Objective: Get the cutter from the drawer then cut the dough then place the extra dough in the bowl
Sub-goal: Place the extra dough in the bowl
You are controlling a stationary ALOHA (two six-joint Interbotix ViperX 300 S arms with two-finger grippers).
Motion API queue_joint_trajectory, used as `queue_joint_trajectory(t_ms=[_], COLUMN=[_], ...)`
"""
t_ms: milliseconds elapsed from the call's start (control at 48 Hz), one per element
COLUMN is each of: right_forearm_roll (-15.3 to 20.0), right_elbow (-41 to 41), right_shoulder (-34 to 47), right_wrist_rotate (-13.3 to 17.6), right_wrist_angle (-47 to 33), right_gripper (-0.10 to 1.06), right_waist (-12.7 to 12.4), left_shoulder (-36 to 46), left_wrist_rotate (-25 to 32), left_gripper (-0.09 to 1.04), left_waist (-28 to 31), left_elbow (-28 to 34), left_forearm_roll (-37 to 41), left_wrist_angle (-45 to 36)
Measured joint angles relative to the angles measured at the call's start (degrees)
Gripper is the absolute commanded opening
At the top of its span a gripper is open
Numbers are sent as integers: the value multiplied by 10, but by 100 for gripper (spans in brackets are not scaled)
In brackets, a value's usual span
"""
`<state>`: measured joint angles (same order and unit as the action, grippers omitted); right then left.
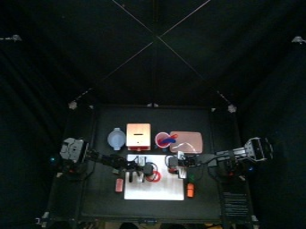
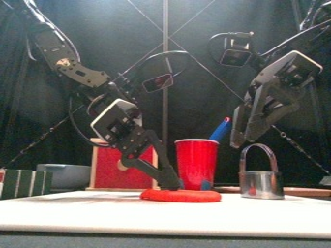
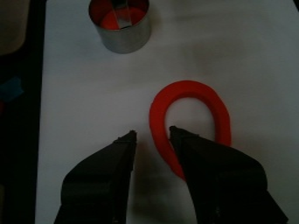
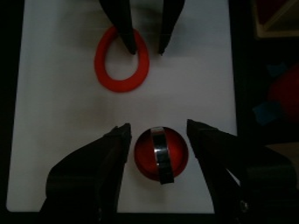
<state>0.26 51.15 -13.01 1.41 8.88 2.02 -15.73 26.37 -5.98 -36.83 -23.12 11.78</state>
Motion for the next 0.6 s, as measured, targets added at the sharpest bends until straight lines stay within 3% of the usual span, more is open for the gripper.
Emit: queue_joint_trajectory(t_ms=[354, 604], right_forearm_roll=[1, 1], right_elbow=[0, 0], right_shoulder=[5, 6], right_wrist_rotate=[0, 0], right_wrist_angle=[0, 0], right_gripper=[88, 88], right_waist=[0, -1], left_shoulder=[-12, -11], left_wrist_rotate=[-3, -1], left_gripper=[74, 63], left_waist=[7, 11], left_elbow=[17, 23], left_forearm_roll=[-10, -18], left_wrist_angle=[-47, -73])
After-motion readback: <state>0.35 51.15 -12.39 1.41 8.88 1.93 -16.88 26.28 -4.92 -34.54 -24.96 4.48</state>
